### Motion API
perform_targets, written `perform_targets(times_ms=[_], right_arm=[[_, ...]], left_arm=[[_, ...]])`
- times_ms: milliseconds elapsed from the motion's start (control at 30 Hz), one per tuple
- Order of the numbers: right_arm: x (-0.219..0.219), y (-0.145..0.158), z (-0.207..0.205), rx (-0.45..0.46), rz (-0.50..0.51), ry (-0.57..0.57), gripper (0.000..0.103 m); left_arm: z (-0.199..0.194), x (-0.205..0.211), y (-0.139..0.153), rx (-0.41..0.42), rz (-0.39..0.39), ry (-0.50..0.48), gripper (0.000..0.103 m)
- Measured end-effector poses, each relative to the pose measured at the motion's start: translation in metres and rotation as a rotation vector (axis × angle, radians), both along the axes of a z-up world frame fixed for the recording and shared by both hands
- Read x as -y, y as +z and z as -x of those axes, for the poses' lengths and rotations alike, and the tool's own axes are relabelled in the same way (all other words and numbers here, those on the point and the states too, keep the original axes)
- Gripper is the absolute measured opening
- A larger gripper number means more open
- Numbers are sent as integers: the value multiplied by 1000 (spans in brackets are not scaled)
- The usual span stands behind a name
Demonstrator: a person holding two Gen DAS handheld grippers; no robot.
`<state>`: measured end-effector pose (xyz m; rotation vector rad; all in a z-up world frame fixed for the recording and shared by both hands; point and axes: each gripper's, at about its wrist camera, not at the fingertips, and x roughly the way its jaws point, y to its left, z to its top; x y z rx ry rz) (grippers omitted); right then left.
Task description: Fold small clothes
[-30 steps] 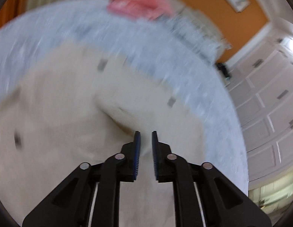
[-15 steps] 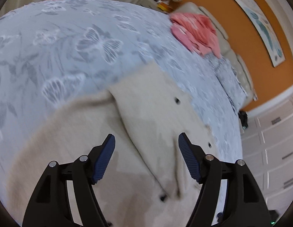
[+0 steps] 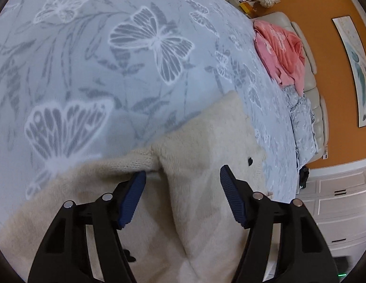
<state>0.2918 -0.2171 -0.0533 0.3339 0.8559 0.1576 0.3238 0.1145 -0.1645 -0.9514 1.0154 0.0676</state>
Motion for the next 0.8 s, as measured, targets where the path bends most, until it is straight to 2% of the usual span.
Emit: perform_targets(times_ms=[67,100,167,200,300,333,367,433,467,500,567,600,633,667,700,800], right_arm=[[44,22,23,70,-45,-96,7],[67,22,33,71,-52,-149,8],[114,-14,50,-25,-40,-262,8],[135,-50,57,-124,-77,-293,8],[156,-111,69,-289,-187,-310,11],[154,-115,72,-287,-200,-298,14],[152,-115,74,-273,-205,-294,17],[150,-110,74,-245,-228,-291,36],[152,-108,72,-227,-244,-301,51],[154,-106,70,-216,-256,-314,57],[159,-111,57,-216,-320,-341,54],[164,-118,52,-222,-359,-352,32],[169,-125,48,-246,-386,-362,7],[168,-126,42,-271,-383,-368,8],[166,-115,38,-244,-381,-358,8],[158,-33,40,27,-372,-255,7]], left_arm=[[1,0,-3,6,-21,-20,63],[1,0,-5,7,-30,-25,63],[2,5,-7,22,-60,-35,63],[4,8,-6,28,-78,-39,63],[8,17,-2,27,-114,-44,65],[8,17,-2,24,-109,-43,66],[8,16,-1,20,-101,-40,67],[8,12,0,11,-74,-22,67],[8,10,0,5,-52,-4,67],[7,9,-1,2,-39,10,67],[7,6,-4,-5,7,57,66],[6,6,-3,-11,8,73,63],[6,7,-2,-13,0,82,49],[5,8,-1,-15,-7,85,39],[4,7,2,-18,-15,94,20],[7,0,23,74,9,126,15]])
